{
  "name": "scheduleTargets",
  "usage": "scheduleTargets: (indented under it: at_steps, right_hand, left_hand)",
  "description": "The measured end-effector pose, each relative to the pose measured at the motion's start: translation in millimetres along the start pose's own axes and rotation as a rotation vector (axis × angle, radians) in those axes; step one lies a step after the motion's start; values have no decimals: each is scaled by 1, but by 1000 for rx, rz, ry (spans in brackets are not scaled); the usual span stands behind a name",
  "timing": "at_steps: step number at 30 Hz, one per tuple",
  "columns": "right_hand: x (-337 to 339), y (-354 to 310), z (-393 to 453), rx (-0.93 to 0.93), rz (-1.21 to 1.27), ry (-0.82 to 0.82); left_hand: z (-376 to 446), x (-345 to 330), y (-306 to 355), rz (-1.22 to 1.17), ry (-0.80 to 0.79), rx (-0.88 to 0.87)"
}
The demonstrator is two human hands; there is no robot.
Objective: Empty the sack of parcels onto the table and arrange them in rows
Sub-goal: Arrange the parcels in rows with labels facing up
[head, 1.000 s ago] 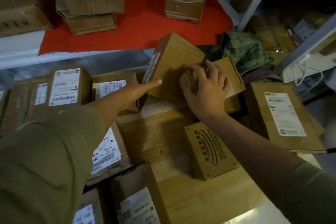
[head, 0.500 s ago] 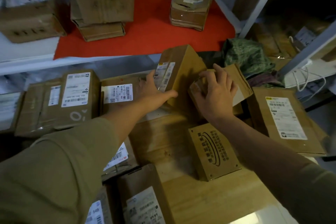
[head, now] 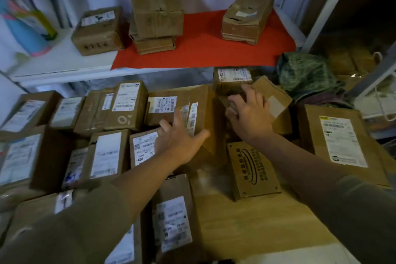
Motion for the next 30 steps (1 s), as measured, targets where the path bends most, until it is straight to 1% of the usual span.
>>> scheduleTargets:
  at_steps: [3, 6, 12, 18, 20, 22, 23, 25, 27, 30]
  right_hand:
    - [0, 0, -1, 37, 9, -6]
    - [-1, 0, -4, 65, 16, -25]
    - [2, 2, -11, 105, -9, -61]
    - [2, 7, -14, 121, -17, -85]
    - [0, 8, -15, 145, -23, -91]
    - [-1, 10, -17, 152, -24, -102]
    - [0, 12, -17, 144, -28, -101]
    - [1, 18, -17, 115, -42, -95]
    - [3, 26, -17, 91, -59, -88]
    - [6, 40, -19, 52, -66, -54]
  left_hand:
    - [-15, -10, -4, 84, -25, 47]
    - [-25, -17, -6, 151, -16, 109]
    - [-31, -34, 2, 182, -7, 198]
    - [-28, -47, 5, 288, -27, 207]
    - [-27, -46, 9, 312, 39, 154]
    - [-27, -41, 18, 347, 174, -15]
    - [-26, -40, 23, 365, 214, -117]
    - [-25, -45, 27, 387, 188, -254]
    - [-23, -45, 28, 381, 170, -252]
    - [-20, -33, 43, 365, 243, -182]
Point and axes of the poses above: each hand's wrist, its own z-axis towards the middle knuckle, its own x-axis out of the back of the hand, y = z × x, the point moved 6 cm from there along z, towards the middle knuckle
